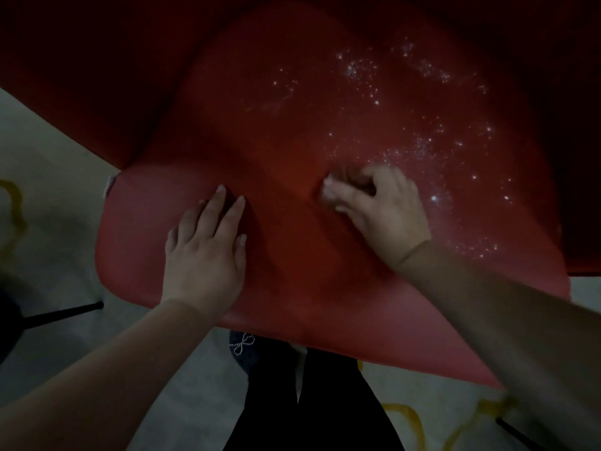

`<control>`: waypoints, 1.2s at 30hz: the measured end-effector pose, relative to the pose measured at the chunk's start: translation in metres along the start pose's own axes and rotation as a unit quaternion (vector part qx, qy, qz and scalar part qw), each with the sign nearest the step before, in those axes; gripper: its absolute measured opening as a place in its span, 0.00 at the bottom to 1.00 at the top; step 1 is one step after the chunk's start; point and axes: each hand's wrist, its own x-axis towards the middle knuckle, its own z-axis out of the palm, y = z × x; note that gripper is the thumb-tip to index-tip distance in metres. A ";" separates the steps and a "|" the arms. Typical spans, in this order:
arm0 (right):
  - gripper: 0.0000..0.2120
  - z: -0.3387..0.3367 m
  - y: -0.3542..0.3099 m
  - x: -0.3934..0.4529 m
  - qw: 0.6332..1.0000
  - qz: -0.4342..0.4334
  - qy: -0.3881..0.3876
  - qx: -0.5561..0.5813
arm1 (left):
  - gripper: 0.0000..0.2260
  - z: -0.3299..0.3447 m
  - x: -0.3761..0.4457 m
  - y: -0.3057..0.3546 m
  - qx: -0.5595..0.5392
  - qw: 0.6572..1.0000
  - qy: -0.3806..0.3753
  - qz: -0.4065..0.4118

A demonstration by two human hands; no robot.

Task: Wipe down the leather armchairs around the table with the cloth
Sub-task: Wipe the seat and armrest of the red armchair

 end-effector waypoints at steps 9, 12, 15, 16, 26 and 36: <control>0.18 -0.003 -0.019 -0.008 1.000 0.009 -0.007 0.018 | 0.23 -0.007 0.025 0.008 -0.006 1.000 0.013 -0.006; 0.19 0.003 0.002 0.025 1.000 0.021 -0.022 -0.003 | 0.24 -0.007 0.034 0.008 -0.001 1.000 0.007 0.000; 0.19 0.009 0.022 0.071 0.995 0.100 0.000 -0.028 | 0.24 -0.009 0.043 0.005 0.008 1.000 0.011 0.001; 0.19 0.010 0.024 0.078 0.991 0.128 0.009 -0.019 | 0.24 -0.010 0.046 0.004 0.007 1.000 0.016 -0.004; 0.18 0.018 0.004 0.083 0.998 0.064 -0.002 0.005 | 0.25 -0.011 0.059 -0.006 0.008 0.999 0.023 -0.036; 0.17 0.024 -0.048 0.082 0.998 -0.001 -0.032 0.049 | 0.25 -0.012 0.080 -0.005 -0.003 0.996 0.043 -0.081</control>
